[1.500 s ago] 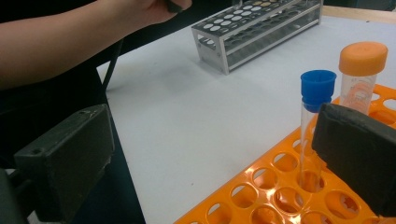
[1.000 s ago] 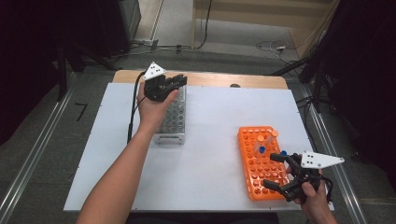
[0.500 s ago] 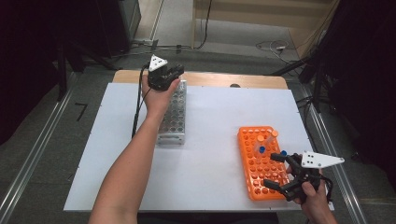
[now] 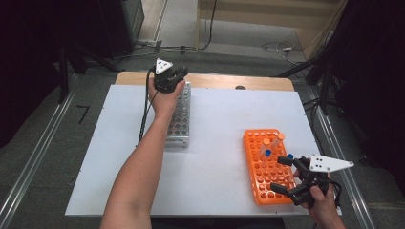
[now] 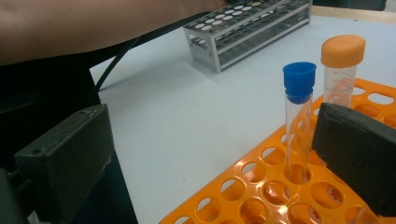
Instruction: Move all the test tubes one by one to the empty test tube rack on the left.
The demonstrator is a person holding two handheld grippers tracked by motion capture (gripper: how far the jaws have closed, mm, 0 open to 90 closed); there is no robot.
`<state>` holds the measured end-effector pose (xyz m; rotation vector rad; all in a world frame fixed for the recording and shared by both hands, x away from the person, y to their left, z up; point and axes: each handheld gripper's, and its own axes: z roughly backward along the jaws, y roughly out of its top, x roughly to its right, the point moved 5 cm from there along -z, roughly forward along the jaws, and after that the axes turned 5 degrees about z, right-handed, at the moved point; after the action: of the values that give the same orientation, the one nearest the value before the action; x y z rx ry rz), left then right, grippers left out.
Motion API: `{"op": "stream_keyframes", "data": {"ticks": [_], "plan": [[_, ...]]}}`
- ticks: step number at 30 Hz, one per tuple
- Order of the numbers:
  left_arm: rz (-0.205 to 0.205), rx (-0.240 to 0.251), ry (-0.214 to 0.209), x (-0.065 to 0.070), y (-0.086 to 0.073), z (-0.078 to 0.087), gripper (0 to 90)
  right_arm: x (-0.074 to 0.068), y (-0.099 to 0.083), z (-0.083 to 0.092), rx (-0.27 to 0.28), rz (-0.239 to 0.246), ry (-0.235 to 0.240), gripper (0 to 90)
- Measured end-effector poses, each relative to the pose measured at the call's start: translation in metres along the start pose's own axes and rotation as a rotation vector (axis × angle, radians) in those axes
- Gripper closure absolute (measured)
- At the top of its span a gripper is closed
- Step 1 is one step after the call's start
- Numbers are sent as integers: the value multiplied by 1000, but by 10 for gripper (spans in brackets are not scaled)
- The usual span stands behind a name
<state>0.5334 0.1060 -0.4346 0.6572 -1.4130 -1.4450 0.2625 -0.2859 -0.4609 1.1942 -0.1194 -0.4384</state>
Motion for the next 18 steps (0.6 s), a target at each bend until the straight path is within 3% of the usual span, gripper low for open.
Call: {"op": "stream_keyframes", "data": {"ticks": [10,14,18], "plan": [[-35,-50,21,3,-6,-2,766,0,0,0,1,2,-4,0],[-67,-108,43,6,-9,-1,765,0,0,0,2,1,-5,0],[-84,-135,60,8,-11,-1,766,0,0,0,1,0,-8,0]]}}
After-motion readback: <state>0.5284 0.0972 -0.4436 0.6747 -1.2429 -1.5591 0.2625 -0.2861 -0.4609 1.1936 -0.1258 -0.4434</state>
